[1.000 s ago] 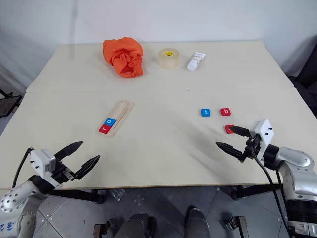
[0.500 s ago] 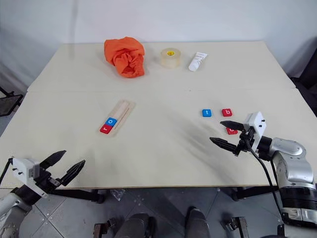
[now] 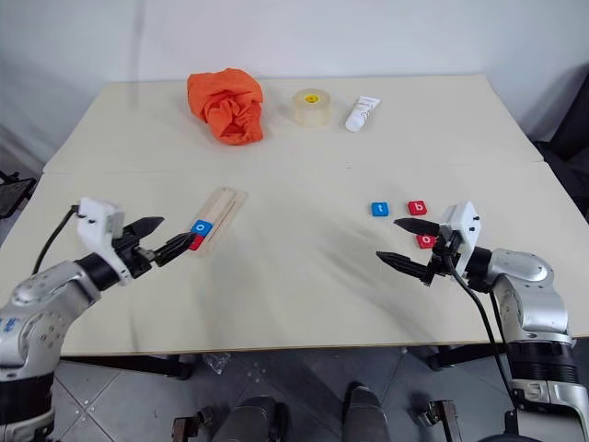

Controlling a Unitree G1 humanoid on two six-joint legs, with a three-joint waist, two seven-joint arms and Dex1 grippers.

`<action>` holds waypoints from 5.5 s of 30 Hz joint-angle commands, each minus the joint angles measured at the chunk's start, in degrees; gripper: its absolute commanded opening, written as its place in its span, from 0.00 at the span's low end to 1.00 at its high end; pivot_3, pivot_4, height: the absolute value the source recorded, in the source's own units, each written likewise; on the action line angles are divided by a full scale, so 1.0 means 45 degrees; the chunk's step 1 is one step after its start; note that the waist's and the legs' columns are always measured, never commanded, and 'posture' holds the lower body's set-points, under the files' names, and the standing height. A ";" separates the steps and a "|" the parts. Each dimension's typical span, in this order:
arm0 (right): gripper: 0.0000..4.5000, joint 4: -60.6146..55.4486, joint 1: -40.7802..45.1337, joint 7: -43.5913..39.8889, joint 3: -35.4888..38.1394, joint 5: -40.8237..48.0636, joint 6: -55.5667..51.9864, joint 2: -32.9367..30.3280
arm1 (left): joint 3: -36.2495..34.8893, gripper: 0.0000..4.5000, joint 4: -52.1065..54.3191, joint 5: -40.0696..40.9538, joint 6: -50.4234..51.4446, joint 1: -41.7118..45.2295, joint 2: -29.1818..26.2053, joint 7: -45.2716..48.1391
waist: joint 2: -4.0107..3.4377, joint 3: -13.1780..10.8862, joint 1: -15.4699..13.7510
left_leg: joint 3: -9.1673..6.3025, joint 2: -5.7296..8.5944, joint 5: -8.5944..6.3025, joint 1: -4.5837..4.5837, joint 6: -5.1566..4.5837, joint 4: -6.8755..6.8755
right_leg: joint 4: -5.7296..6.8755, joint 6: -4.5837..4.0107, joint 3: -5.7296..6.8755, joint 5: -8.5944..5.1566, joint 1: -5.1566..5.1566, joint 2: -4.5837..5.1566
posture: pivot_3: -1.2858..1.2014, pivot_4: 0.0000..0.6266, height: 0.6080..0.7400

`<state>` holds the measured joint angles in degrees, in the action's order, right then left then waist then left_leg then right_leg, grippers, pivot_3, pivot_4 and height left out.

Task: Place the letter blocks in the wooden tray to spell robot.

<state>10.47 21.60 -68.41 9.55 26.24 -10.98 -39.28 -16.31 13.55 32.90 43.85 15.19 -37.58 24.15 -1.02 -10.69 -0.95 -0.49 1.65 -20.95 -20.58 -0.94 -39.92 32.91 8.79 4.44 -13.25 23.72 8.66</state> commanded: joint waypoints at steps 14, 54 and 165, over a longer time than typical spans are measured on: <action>0.98 -0.0452 -0.0078 -0.0310 0.0246 0.0272 0.0261 -0.0075 | 0.1808 1.00 -0.2564 -0.2009 0.2856 0.3049 0.0552 -0.1564 | 0.0015 -0.0009 0.0104 | 0.0038 -0.0041 -0.0002 0.0010 0.0014 -0.0004 | -0.0003 -0.0003 -0.0017 -0.0002 0.0003 -0.0026 | 0.52 0.24 1.00; 1.00 0.0695 -0.0236 -0.1910 0.0405 0.0076 0.1454 -0.1393 | 0.6476 0.76 -0.0944 -0.3732 -0.0611 0.4337 -0.0961 0.5329 | 0.0044 -0.0027 0.0124 | 0.0202 -0.0053 -0.0016 0.0040 0.0023 -0.0004 | 0.0001 -0.0003 -0.0079 -0.0002 0.0013 -0.0029 | 0.52 0.24 1.00; 0.32 0.7612 0.5744 0.9014 -0.0186 -0.3385 -0.1182 0.2601 | 0.2645 1.00 -0.5925 -0.1447 -1.3030 0.0443 0.2113 1.1488 | 0.0058 -0.0030 0.0621 | 0.0376 -0.0113 -0.0068 0.0010 -0.0053 -0.0032 | 0.0017 -0.0007 -0.0043 0.0026 0.0092 -0.0021 | 0.52 0.24 1.00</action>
<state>46.77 48.07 -28.47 8.08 10.76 -16.21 -28.18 -4.00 -13.72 25.52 -13.93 17.03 -27.95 75.35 -0.76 -10.82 1.84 1.21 1.14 -21.26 -20.53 -1.16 -40.07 33.01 8.75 4.25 -13.13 24.14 8.57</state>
